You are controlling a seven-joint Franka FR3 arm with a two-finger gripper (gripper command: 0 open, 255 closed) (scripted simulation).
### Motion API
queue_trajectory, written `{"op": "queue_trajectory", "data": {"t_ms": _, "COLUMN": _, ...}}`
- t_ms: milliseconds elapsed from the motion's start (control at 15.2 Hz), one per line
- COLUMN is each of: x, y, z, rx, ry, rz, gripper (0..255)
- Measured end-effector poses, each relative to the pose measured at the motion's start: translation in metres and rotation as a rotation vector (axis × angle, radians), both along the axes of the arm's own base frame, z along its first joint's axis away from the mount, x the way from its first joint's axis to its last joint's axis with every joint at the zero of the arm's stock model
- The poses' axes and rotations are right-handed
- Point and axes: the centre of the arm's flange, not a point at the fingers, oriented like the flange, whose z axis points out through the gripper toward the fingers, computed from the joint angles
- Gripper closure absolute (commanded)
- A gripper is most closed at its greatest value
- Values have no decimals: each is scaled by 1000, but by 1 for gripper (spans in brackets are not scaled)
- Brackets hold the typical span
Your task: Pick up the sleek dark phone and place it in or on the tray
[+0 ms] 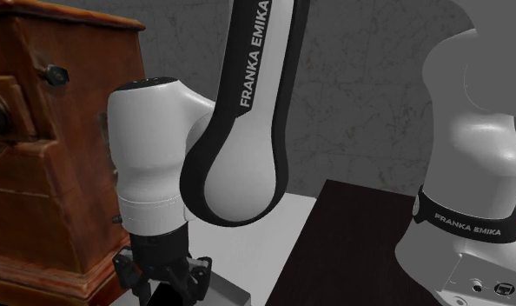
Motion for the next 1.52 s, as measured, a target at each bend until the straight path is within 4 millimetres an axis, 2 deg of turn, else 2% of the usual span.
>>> {"op": "queue_trajectory", "data": {"t_ms": 396, "x": 0, "y": -1, "z": -4, "rx": 0, "ry": 0, "rz": 0, "gripper": 255}}
{"op": "queue_trajectory", "data": {"t_ms": 462, "x": 0, "y": -1, "z": -4, "rx": 0, "ry": 0, "rz": 0, "gripper": 0}}
{"op": "queue_trajectory", "data": {"t_ms": 858, "x": 0, "y": -1, "z": -4, "rx": 0, "ry": -1, "rz": 0, "gripper": 0}}
{"op": "queue_trajectory", "data": {"t_ms": 1188, "x": -1, "y": -4, "z": 41, "rx": 1, "ry": -2, "rz": 0, "gripper": 0}}
{"op": "queue_trajectory", "data": {"t_ms": 1518, "x": -2, "y": -3, "z": 45, "rx": 0, "ry": -1, "rz": 0, "gripper": 0}}
